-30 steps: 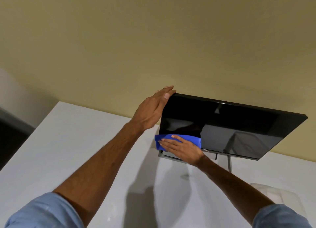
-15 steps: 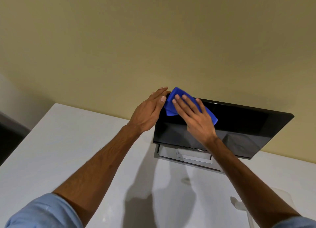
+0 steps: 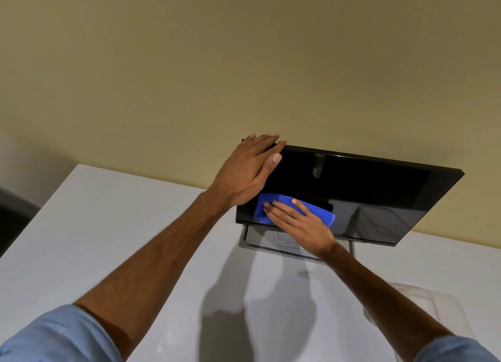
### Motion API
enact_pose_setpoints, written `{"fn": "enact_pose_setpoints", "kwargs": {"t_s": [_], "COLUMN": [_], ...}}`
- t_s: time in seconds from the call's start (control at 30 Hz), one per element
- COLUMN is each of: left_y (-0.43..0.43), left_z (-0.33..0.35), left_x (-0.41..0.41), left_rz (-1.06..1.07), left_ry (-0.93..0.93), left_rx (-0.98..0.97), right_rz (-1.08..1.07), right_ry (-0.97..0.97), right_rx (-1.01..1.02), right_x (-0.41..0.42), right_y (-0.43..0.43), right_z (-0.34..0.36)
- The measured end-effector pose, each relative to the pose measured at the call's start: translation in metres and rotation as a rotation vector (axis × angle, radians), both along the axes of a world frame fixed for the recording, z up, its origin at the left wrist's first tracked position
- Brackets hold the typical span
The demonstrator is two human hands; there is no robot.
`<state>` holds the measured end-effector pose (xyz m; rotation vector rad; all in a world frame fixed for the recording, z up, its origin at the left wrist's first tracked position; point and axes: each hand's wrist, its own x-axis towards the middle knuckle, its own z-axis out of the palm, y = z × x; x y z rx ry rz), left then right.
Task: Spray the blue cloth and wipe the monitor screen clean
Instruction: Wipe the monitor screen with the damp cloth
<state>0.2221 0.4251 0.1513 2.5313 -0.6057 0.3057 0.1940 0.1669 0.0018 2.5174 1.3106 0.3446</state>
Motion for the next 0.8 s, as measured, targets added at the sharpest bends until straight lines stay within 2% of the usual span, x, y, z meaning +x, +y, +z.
{"fn": "enact_pose_setpoints", "kwargs": {"t_s": [0.17,0.23,0.3,0.43,0.63,0.8], "left_y": [-0.010,-0.012,-0.012,-0.013,-0.017,-0.016], "left_z": [-0.010,-0.011,-0.009,-0.007,-0.012,-0.013], "left_x": [-0.005,-0.005,-0.003,-0.001,-0.002,-0.002], "left_rz": [0.081,0.085,0.089,0.089,0.114,0.104], "left_ry": [-0.010,-0.009,-0.009,-0.021,-0.039,-0.033], "left_rx": [-0.147,-0.159,-0.158,-0.141,-0.153,-0.146], "right_rz": [0.051,0.061,0.080,0.055,-0.240,-0.227], "right_ry": [0.142,0.160,0.166,0.034,-0.230,-0.270], "right_rx": [-0.176,-0.254,-0.249,-0.100,0.352,0.380], "right_x": [-0.019,-0.021,-0.014,0.002,0.042,0.046], "right_y": [-0.017,-0.023,-0.027,-0.035,-0.016,-0.016], "right_z": [-0.022,-0.026,-0.022,0.000,0.066,0.071]}}
